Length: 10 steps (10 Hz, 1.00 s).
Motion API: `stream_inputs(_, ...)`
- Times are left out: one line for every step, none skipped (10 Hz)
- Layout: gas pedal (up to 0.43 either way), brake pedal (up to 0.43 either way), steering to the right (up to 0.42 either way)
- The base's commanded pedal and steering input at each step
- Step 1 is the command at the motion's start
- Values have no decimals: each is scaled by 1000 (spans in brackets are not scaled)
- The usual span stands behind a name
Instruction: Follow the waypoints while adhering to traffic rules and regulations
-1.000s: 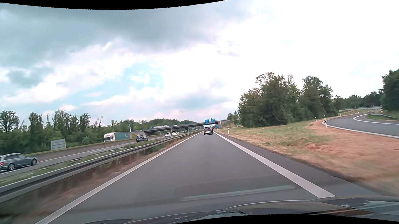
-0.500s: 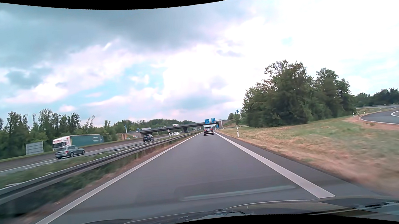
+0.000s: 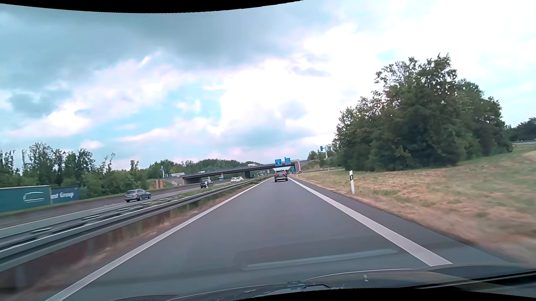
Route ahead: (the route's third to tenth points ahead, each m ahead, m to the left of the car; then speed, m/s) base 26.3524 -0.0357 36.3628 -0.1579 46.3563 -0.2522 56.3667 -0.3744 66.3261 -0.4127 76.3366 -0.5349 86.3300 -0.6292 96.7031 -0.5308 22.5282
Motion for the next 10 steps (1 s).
stream_inputs(169, 0, -2)
stream_inputs(169, 0, -2)
stream_inputs(169, 0, -2)
stream_inputs(169, 0, -2)
stream_inputs(169, 0, -2)
stream_inputs(169, 0, -2)
stream_inputs(157, 0, -2)
stream_inputs(157, 0, -2)
stream_inputs(157, 0, -2)
stream_inputs(157, 0, -2)
